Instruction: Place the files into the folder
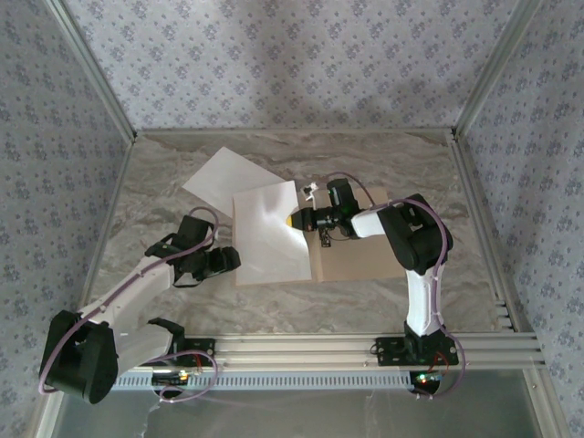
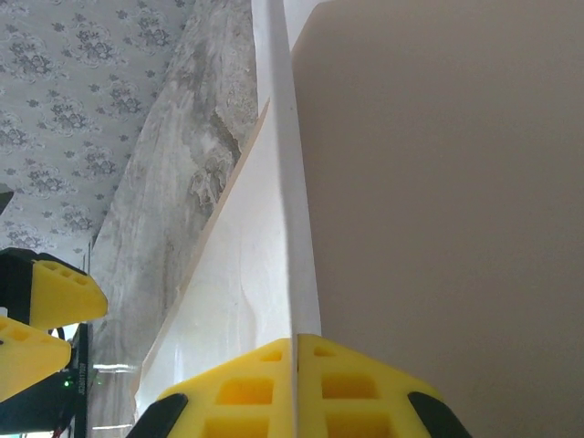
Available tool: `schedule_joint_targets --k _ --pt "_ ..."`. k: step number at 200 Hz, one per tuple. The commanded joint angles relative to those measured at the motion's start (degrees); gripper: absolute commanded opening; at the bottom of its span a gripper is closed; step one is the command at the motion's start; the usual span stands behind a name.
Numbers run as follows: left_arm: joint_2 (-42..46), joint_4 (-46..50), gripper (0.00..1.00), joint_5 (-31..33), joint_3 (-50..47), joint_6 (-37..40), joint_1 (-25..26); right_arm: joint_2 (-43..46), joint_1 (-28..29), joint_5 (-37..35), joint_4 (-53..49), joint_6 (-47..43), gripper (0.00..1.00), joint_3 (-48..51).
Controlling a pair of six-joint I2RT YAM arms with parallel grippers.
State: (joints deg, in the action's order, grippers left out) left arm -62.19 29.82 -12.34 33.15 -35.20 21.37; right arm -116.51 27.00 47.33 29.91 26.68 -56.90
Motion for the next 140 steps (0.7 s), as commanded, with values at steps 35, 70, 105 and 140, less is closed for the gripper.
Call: schedule_joint_targets --k 35,70,105,140 --pt "1.15 0.40 0.70 0.81 -0.61 -0.48 -0.36 1.37 0.71 -0.64 1.54 1.31 0.01 1.58" --pt "1.11 0.27 0.70 0.78 -0.63 -0.48 -0.39 1.02 0.44 -1.47 2.05 1.79 0.01 1.72" --pt "1.11 0.41 0.70 0.78 -0.66 -0.46 -0.36 1.54 -1.06 -1.54 0.66 1.12 0.00 0.61" --pt "1.09 0.44 0.70 0.82 -0.41 -0.36 -0.36 1.81 -1.83 -1.28 -0.37 0.56 0.00 -0.38"
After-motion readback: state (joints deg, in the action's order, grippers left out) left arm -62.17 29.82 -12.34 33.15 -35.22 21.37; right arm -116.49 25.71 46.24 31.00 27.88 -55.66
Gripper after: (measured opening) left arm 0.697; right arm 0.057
